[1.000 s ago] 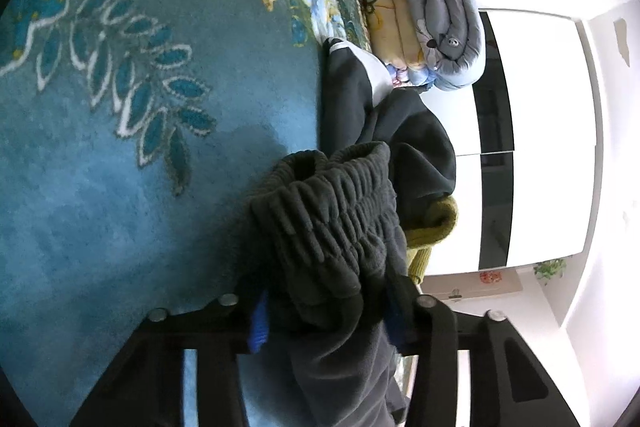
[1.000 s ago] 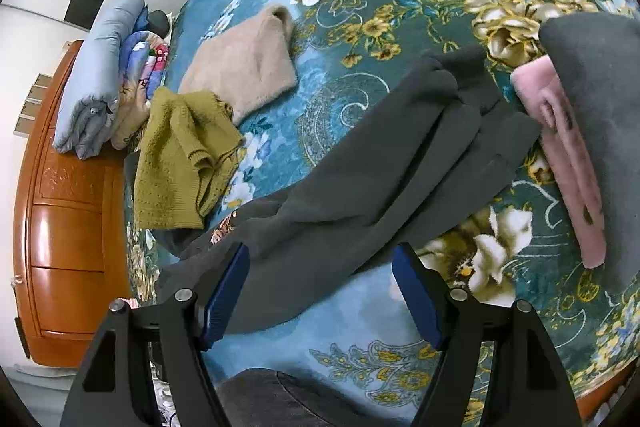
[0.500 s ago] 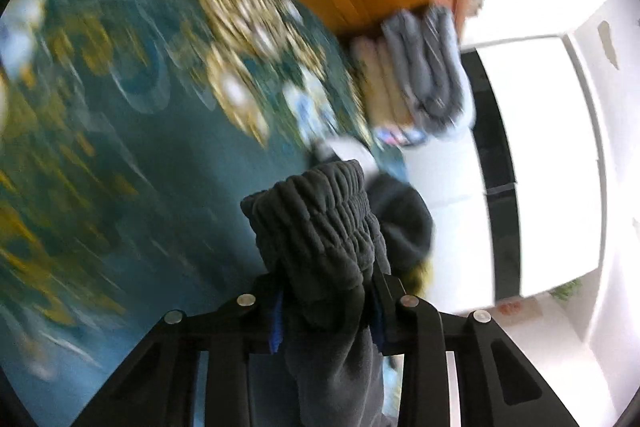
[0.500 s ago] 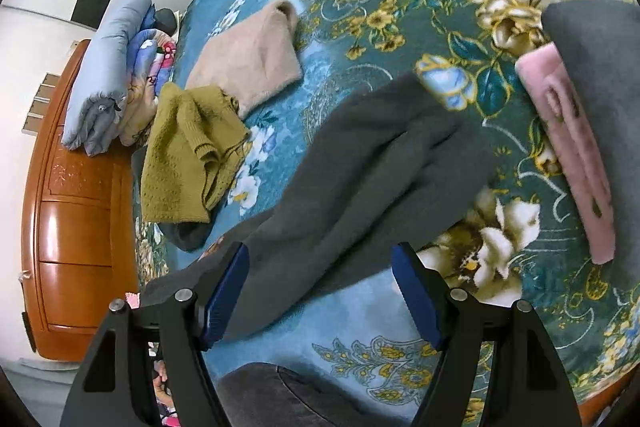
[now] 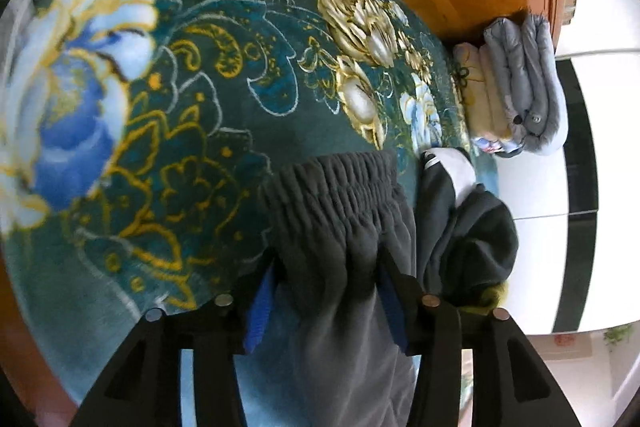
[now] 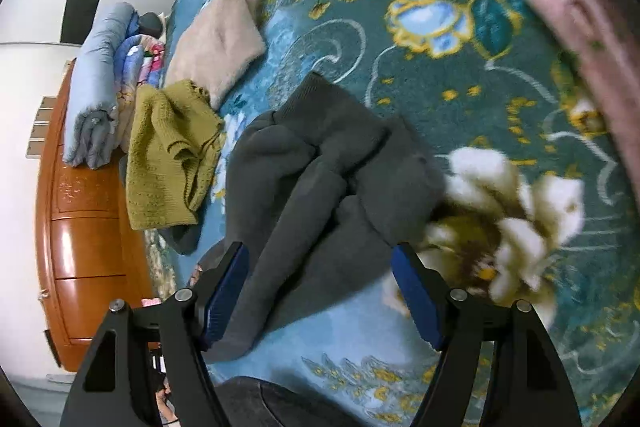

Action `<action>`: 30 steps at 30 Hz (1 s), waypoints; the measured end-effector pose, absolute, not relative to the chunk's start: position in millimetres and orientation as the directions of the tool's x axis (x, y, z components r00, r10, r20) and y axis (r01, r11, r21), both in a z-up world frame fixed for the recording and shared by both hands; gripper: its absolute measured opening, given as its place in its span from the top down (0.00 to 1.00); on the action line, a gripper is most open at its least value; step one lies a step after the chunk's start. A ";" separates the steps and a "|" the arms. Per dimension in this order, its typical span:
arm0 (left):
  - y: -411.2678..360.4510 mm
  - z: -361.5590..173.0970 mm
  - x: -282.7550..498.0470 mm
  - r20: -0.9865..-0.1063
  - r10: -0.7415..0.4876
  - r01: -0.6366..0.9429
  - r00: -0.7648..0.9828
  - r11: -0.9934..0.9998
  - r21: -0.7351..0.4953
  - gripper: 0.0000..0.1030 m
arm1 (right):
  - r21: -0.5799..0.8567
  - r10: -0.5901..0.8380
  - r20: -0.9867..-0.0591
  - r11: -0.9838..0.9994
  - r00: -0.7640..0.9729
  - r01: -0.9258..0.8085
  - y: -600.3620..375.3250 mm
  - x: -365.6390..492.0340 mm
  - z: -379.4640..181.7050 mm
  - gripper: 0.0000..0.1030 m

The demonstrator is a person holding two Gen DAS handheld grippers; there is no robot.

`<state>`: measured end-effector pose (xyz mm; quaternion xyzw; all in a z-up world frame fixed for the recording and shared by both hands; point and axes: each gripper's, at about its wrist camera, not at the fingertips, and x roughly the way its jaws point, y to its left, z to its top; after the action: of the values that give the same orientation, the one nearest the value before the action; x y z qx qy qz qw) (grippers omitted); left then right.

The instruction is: Fold clothes

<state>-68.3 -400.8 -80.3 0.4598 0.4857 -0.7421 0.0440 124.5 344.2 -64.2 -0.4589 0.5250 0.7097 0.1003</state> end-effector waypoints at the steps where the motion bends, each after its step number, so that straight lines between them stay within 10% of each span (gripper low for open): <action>1: -399.0 -74.6 -64.7 -0.732 0.378 0.509 -0.568 -0.537 -0.672 0.47 | 0.659 -0.343 -0.751 -0.428 -0.564 -0.618 344.0 120.4 -67.6 0.27; 13: -328.3 -19.0 -28.8 -0.747 0.370 0.364 -0.553 -0.699 -0.615 0.43 | 0.690 -0.342 -0.722 -0.426 -0.601 -0.585 354.1 92.1 -98.7 0.29; 17: -276.9 -31.3 -34.3 -0.770 0.420 0.295 -0.480 -0.749 -0.593 0.43 | 0.656 -0.325 -0.752 -0.454 -0.573 -0.603 352.3 81.8 -103.6 0.59; 22: -225.8 -64.5 -33.4 -0.795 0.476 0.287 -0.377 -0.756 -0.589 0.43 | 0.642 -0.304 -0.761 -0.485 -0.573 -0.594 345.6 74.6 -94.9 0.63; 24: -212.8 -75.7 -31.2 -0.801 0.487 0.302 -0.348 -0.751 -0.588 0.43 | 0.607 -0.283 -0.786 -0.521 -0.550 -0.600 342.8 68.9 -89.6 0.89; 30: -203.2 -78.5 -29.4 -0.787 0.511 0.313 -0.345 -0.728 -0.610 0.43 | 0.668 -0.294 -0.711 -0.566 -0.639 -0.483 336.3 64.8 -38.3 0.91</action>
<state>-29.4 -203.2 -78.5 0.5681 0.3625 -0.7357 -0.0673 64.8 336.3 -38.3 -0.4207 0.4618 0.7785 0.0609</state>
